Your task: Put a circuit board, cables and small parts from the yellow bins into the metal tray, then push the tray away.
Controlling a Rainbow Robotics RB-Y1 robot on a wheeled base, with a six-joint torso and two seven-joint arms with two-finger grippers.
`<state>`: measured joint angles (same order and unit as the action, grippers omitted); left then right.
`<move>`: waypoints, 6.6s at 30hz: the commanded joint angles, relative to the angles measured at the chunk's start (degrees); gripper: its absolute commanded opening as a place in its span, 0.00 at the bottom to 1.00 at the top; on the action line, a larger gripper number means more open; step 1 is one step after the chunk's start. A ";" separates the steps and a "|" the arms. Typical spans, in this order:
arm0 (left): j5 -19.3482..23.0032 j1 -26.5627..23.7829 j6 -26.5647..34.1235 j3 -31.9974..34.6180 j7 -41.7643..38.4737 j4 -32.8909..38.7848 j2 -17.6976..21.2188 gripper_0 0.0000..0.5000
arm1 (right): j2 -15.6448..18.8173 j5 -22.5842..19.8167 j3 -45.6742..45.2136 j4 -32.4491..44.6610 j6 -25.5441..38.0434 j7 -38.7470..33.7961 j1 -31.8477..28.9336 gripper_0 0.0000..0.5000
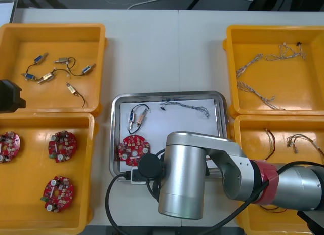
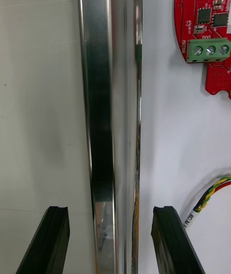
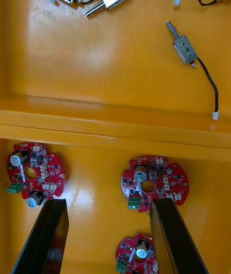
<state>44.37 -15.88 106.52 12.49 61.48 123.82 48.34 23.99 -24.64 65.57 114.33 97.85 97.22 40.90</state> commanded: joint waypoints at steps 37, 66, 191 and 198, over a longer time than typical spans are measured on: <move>-0.25 0.15 -1.32 1.66 0.66 1.77 -0.79 1.00 | 3.26 4.51 1.14 0.54 -4.60 4.03 2.43 0.00; -0.25 0.15 -1.32 1.66 0.66 1.77 -0.79 1.00 | 2.82 4.68 -0.62 -4.38 -6.62 5.61 15.09 0.00; -0.25 0.15 -1.32 1.66 0.66 1.77 -0.79 1.00 | 9.67 -21.68 -35.95 -11.94 12.10 8.34 21.24 1.00; -0.25 0.15 -1.32 1.66 0.66 1.77 -0.79 1.00 | 13.98 -25.73 -42.63 -6.84 12.15 7.02 16.67 1.00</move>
<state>44.34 -15.88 105.73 12.50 61.48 123.95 48.06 34.47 -48.79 27.29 103.94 109.62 106.52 59.75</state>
